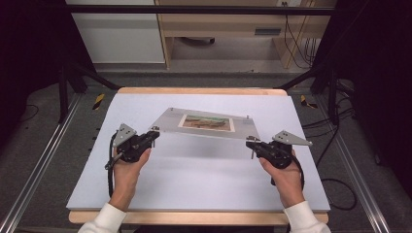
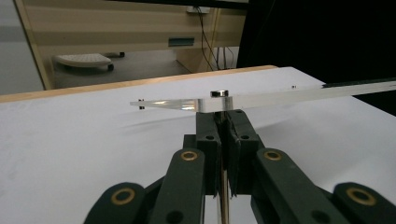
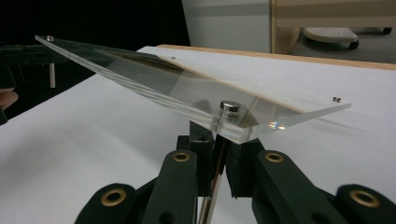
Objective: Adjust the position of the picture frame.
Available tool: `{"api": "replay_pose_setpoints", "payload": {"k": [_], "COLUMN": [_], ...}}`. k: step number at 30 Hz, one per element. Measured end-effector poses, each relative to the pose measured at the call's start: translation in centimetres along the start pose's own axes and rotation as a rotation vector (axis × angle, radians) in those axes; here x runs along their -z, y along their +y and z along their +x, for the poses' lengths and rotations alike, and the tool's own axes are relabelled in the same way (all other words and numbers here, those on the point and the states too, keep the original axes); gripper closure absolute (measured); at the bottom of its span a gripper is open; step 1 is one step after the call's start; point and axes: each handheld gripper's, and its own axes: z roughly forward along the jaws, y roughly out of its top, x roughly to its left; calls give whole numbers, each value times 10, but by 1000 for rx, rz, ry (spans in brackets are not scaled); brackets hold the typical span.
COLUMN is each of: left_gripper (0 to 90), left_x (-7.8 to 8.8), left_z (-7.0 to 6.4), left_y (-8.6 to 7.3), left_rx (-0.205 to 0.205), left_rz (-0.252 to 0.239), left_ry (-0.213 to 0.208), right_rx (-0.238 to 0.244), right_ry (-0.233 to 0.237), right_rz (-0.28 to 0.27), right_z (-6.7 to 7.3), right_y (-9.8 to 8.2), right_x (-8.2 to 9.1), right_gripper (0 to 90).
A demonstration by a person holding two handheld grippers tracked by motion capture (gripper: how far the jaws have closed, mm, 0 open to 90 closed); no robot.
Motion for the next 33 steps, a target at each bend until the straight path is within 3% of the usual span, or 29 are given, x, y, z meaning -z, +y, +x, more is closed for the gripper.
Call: {"api": "replay_pose_setpoints", "payload": {"k": [14, 33], "left_gripper": [840, 834], "left_x": [4, -9], "left_z": [16, 17], "left_y": [-6, -19], "left_rx": [7, 7], "left_rz": [2, 12], "left_ry": [52, 66], "right_rx": [-2, -12], "right_ry": [19, 6], "right_rz": [11, 25], "right_z": [0, -10], "right_y": [5, 3], "right_x": [-32, -42], "right_gripper": [825, 826]}}
